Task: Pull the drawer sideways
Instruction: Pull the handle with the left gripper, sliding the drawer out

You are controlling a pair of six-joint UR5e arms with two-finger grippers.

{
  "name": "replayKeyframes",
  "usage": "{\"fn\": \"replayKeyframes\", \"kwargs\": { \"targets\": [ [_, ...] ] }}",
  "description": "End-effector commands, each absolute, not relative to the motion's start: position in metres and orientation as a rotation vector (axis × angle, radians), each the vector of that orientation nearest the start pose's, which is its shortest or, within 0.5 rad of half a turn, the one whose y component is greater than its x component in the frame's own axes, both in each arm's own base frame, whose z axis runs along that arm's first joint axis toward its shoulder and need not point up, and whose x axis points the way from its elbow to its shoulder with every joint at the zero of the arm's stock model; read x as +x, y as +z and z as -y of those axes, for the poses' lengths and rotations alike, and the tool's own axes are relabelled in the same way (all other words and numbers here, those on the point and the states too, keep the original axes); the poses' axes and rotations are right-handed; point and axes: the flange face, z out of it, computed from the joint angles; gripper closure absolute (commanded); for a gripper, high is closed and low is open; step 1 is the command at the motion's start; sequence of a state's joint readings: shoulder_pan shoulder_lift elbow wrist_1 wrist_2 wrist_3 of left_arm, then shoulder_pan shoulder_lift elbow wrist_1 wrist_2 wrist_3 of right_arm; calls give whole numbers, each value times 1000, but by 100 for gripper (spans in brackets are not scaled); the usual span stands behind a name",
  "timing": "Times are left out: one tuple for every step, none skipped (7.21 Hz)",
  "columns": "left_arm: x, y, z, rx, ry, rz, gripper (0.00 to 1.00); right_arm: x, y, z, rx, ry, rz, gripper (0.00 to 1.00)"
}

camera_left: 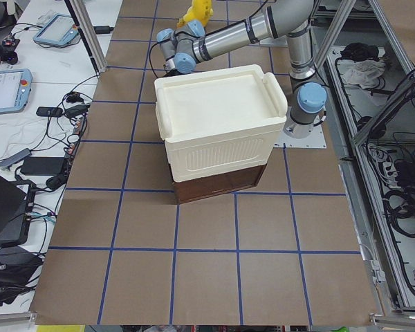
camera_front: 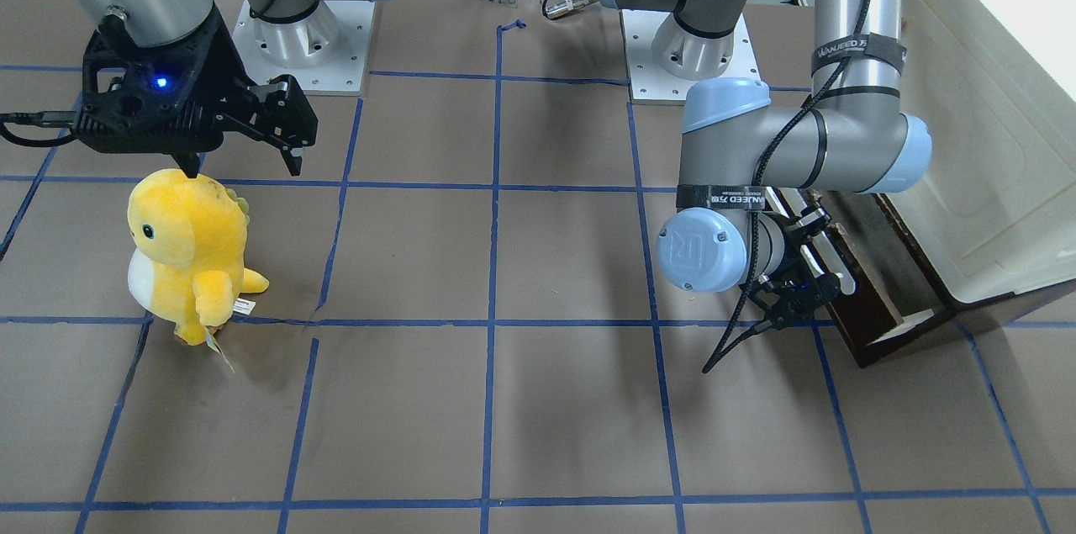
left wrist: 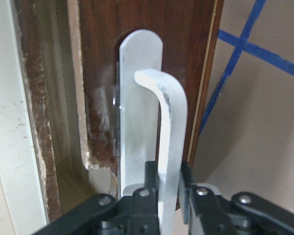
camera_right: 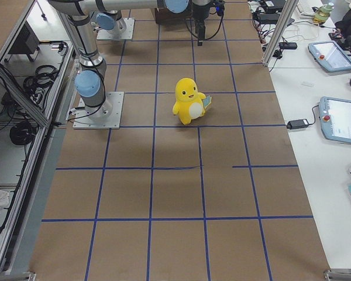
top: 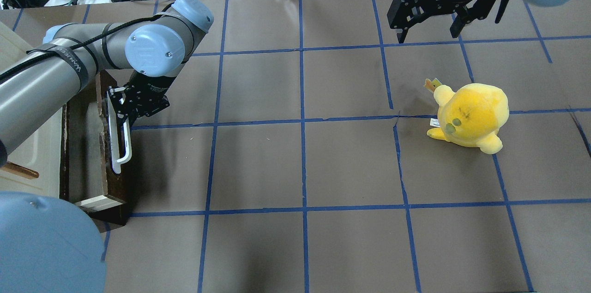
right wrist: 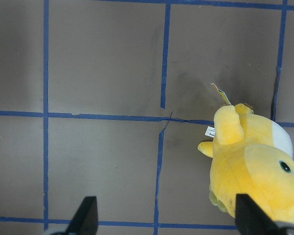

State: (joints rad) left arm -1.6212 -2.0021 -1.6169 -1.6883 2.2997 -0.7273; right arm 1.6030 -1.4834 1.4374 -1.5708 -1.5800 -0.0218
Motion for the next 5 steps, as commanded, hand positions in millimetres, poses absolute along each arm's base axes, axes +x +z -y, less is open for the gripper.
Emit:
{"fn": "replayKeyframes", "kwargs": {
  "targets": [
    [-102,249,563,-505,300,-2196,100,149,509,529,-84,-73,-3149,0],
    [-107,251,565,-498,288,-2200,100,149,509,529,-84,-73,-3150,0],
    [-109,249,567,-496,288,-2200,100,149,509,529,-87,-73,-3149,0],
    [-113,248,567,-493,291,-2206,100,149,509,529,-87,-73,-3149,0],
    [-118,250,570,-506,282,-2212,100,149,509,529,-84,-73,-3149,0]
  ]
}}
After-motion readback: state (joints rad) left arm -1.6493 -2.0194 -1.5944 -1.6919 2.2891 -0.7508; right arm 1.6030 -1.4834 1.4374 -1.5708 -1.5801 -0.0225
